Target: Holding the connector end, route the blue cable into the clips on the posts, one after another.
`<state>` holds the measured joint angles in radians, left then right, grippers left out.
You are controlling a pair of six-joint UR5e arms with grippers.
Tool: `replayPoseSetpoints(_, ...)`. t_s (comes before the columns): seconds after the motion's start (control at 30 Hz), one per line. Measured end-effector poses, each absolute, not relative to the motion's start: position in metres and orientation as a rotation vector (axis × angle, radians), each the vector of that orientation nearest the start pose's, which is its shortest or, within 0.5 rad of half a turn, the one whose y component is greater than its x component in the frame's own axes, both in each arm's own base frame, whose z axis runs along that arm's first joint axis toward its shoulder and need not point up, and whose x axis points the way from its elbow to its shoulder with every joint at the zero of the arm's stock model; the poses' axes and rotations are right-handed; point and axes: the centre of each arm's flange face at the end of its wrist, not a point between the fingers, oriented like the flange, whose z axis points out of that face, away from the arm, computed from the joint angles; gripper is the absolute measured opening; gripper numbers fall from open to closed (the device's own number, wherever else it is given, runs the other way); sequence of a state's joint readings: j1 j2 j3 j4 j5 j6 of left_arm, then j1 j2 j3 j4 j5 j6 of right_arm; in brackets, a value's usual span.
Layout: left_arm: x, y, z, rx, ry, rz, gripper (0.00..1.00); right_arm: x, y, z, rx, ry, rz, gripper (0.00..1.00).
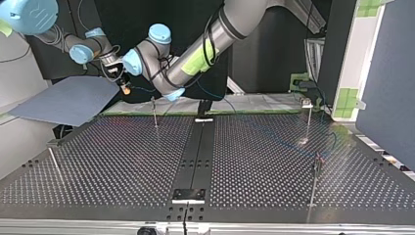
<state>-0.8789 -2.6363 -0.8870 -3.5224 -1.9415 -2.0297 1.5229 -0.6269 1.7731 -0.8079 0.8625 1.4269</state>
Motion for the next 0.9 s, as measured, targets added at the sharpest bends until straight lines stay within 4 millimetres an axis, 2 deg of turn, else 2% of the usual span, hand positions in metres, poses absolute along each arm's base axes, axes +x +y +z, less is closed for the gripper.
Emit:
replayPoseSetpoints(0.07, 0.390, -0.624, 0.072, 0.313, 2.302, -0.247, 1.00, 0.173, -0.553, -0.065, -2.617, 1.364, -2.102, 0.00)
replayPoseSetpoints(0.17, 0.387, -0.620, 0.062, 0.322, 2.341, -0.217, 1.00, 0.173, -0.553, -0.064, -2.617, 1.362, -2.103, 0.00)
replayPoseSetpoints(0.53, 0.392, -0.601, 0.057, 0.322, 2.444, -0.139, 1.00, 0.178, -0.553, -0.064, -2.620, 1.344, -2.107, 0.00)
replayPoseSetpoints(0.8, 0.398, -0.602, 0.044, 0.314, 2.511, -0.126, 1.00, 0.183, -0.555, -0.062, -2.622, 1.339, -2.105, 0.00)
replayPoseSetpoints(0.9, 0.402, -0.604, 0.047, 0.299, 2.524, -0.125, 1.00, 0.183, -0.555, -0.062, -2.623, 1.339, -2.105, 0.00)
